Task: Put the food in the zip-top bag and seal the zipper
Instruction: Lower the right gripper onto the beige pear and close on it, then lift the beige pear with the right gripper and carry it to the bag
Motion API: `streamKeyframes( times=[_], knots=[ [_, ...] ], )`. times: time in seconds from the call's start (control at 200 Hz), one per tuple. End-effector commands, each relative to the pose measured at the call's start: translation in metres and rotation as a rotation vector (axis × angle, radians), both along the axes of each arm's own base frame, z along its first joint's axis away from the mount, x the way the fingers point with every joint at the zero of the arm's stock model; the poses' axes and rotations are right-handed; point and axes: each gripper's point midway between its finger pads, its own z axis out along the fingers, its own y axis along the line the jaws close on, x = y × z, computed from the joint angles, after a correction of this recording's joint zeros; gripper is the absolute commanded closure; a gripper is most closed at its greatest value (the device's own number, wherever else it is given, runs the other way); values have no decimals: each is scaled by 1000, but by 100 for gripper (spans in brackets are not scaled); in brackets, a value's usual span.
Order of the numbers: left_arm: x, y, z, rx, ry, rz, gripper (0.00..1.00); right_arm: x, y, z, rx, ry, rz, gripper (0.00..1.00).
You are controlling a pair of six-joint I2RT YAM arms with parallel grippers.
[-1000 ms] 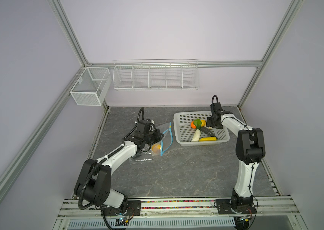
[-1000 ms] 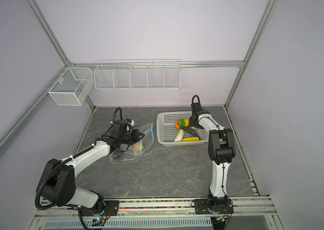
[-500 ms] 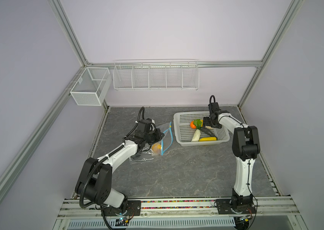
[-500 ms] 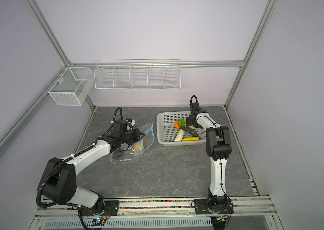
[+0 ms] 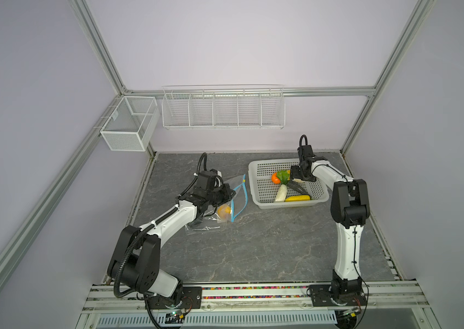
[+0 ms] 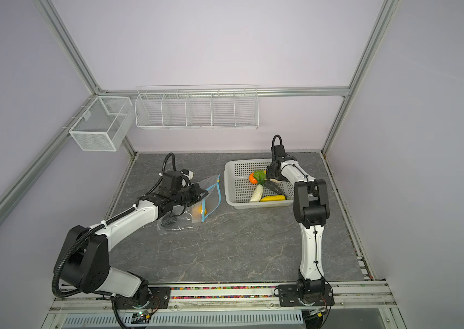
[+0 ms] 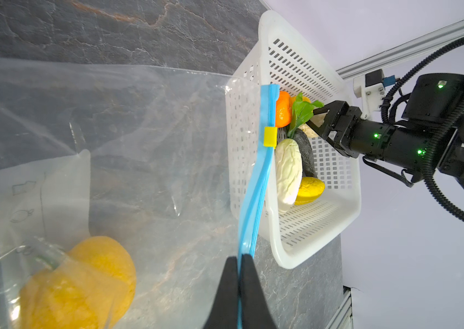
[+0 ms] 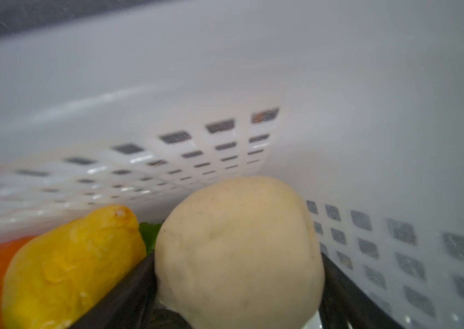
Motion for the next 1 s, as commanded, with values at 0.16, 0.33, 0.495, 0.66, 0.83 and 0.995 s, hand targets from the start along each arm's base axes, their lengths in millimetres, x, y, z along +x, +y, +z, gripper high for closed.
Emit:
streamKeyframes(
  times=[0.16, 0.33, 0.495, 0.66, 0.83, 0.995],
  knots=[
    [2, -1, 6, -12, -22, -12, 100, -1, -3, -11, -15, 25, 18, 7],
    [1, 0, 5, -12, -19, -11, 100, 4, -3, -14, -14, 26, 14, 5],
    [0, 0, 4, -13, -20, -10, 100, 7, -2, -15, -1, 31, -4, 6],
    [-1, 0, 2, -14, -14, -10, 100, 5, -2, -20, 6, 50, -30, 13],
    [-2, 2, 0, -17, -16, -3, 100, 4, -3, -11, 8, 27, -37, 17],
    [-2, 0, -7, -16, 3, -7, 100, 1, -5, 1, 2, 0, -33, 21]
  ],
)
